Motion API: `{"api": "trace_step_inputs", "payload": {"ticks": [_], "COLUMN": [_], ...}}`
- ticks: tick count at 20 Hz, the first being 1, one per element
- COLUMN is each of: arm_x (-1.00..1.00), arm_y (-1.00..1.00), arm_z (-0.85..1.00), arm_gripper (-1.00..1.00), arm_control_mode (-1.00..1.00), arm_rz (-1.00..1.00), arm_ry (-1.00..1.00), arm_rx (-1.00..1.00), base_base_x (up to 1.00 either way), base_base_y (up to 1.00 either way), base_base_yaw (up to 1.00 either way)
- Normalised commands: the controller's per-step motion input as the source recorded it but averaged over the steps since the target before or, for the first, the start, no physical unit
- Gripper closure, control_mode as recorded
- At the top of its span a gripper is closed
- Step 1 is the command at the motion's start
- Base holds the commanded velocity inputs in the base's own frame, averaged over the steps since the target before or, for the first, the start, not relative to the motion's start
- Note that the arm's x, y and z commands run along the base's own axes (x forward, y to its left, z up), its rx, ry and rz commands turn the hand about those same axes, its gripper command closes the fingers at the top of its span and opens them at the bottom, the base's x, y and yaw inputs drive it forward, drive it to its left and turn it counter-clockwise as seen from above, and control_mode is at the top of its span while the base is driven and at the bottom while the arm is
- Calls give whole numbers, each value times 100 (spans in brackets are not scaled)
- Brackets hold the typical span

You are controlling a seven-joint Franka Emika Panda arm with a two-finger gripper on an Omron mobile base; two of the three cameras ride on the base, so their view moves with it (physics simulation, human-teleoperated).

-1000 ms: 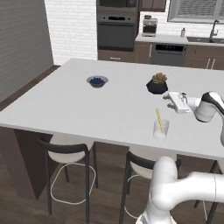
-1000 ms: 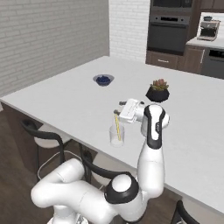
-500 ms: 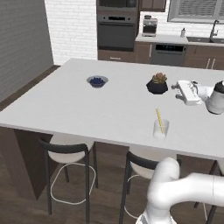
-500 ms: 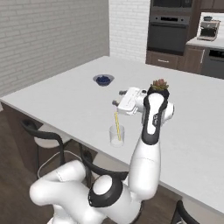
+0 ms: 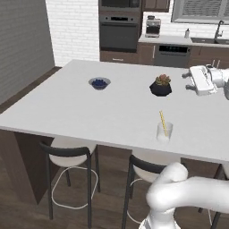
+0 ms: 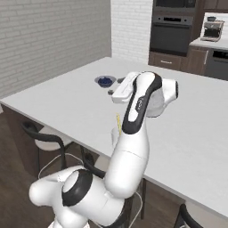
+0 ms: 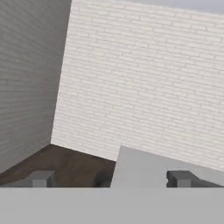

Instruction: Take a straw from the drawer in front and place it inside the glass cup on the dining counter.

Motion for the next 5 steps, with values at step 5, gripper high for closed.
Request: {"api": "trace_step_inputs", "payload": {"ticks": [5], "arm_x": [-30], "arm_y": [34], "arm_z": [28], "arm_gripper": [-100], "arm_control_mode": [-100], "arm_rz": [-11], "arm_ry": [0], "arm_rx": [-23], "base_base_x": [0], "base_base_y": [0], "base_base_yaw": [0]}}
